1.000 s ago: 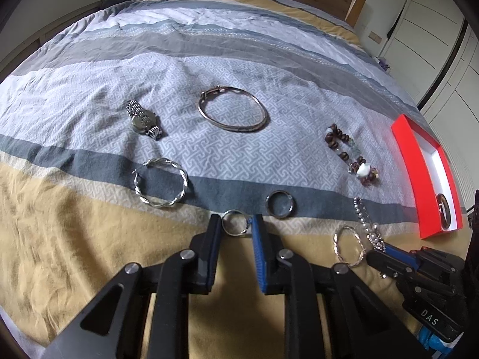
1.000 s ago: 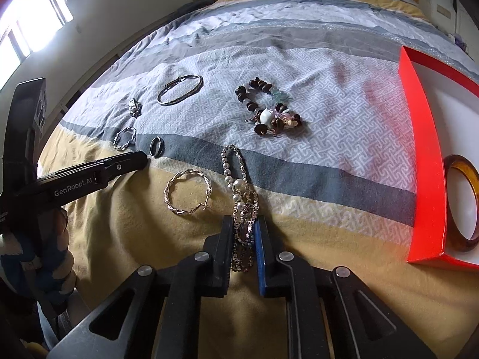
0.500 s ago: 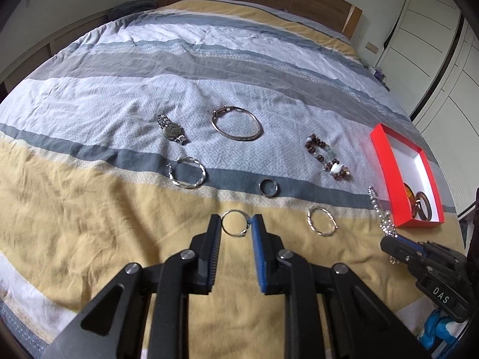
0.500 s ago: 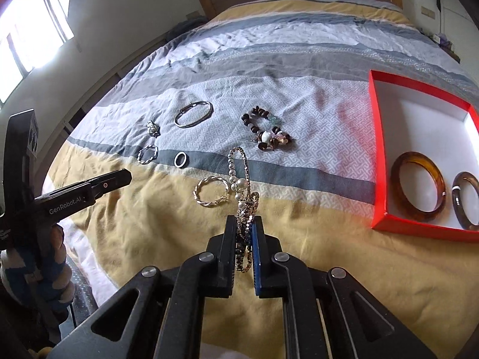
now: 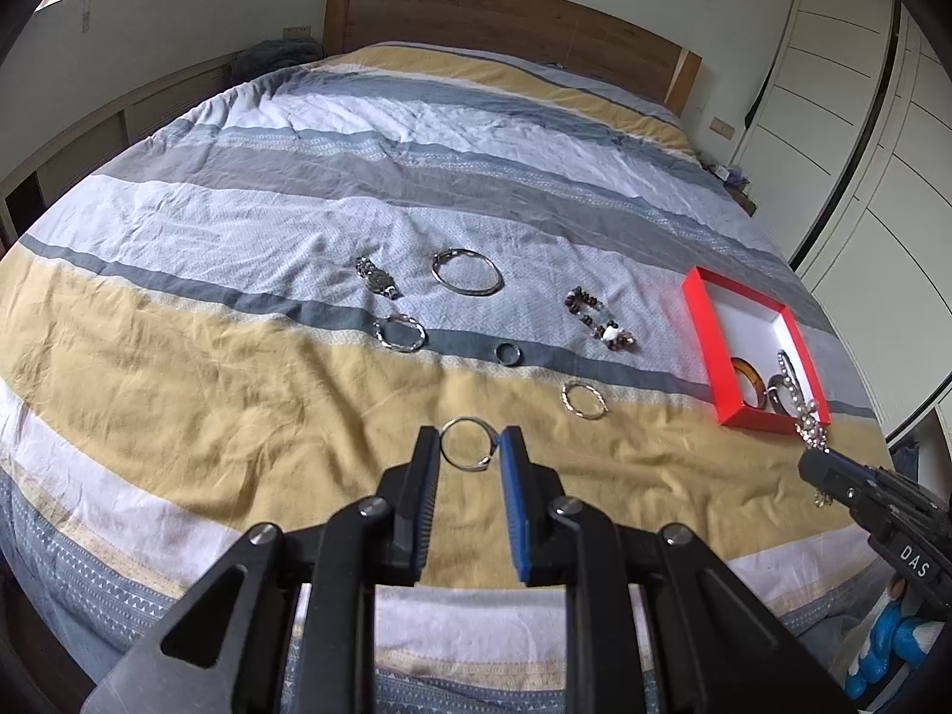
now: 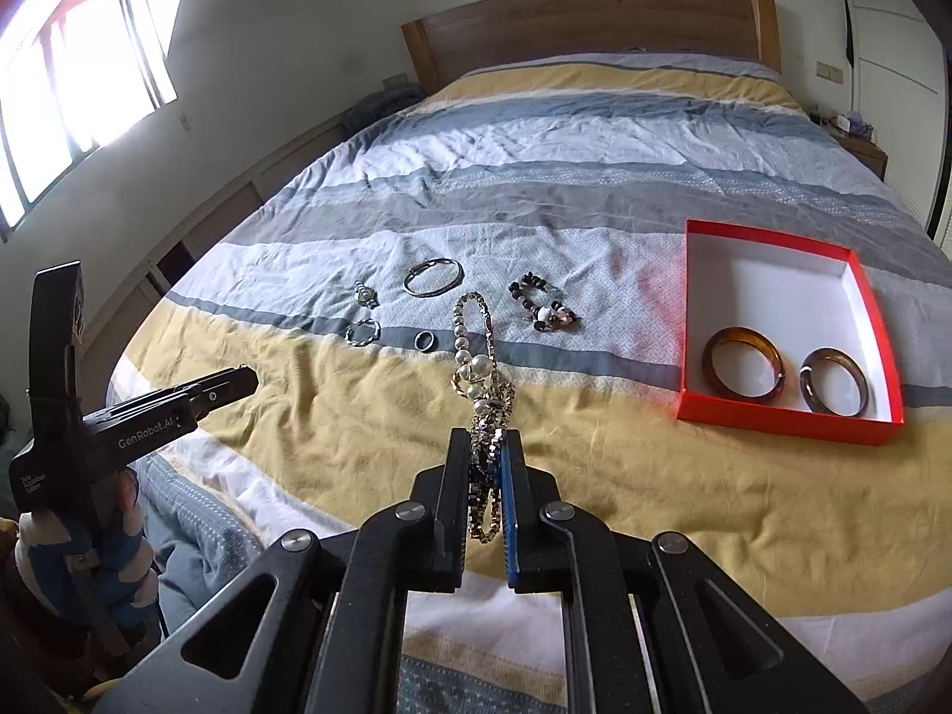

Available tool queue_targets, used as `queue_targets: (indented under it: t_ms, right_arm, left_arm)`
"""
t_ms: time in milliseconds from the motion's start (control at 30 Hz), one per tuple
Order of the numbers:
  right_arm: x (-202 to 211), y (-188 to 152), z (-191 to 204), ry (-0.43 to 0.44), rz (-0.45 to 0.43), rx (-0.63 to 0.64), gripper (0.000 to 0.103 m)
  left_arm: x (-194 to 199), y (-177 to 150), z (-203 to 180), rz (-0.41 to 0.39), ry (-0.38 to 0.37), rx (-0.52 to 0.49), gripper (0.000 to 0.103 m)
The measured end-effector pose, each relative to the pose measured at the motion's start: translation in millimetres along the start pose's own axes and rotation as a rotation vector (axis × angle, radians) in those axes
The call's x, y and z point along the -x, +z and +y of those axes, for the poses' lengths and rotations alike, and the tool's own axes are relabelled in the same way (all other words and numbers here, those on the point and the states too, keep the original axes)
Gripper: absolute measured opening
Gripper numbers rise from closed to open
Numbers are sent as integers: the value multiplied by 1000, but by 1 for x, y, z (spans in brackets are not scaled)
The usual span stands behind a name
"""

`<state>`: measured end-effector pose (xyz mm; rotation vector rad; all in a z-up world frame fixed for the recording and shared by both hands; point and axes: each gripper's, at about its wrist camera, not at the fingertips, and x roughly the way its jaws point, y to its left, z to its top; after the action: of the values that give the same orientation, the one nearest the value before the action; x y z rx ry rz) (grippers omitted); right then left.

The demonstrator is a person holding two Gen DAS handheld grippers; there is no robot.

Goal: Organize jewelry
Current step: 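Carry the chain bracelet into the box with the right gripper while the left carries the ring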

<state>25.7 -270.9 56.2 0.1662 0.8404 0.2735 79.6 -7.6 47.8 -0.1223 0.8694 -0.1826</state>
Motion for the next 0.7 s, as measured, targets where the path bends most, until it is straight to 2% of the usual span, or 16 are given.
queue_targets:
  t_ms: [200, 333, 500, 700]
  right_arm:
    - [34, -13, -2, -8, -44, -8, 10]
    - [51, -16, -17, -29, -69, -26, 10]
    - [65, -13, -55, -79, -85, -63, 10]
    - [60, 7, -113, -152, -78, -89, 10]
  left_arm:
    - [29, -3, -19, -37, -10, -29, 19]
    - [34, 0, -41, -38, -37, -56, 19]
    - [18, 8, -84, -13, -81, -117, 19]
    - [-24, 36, -154, 16, -151, -203, 19]
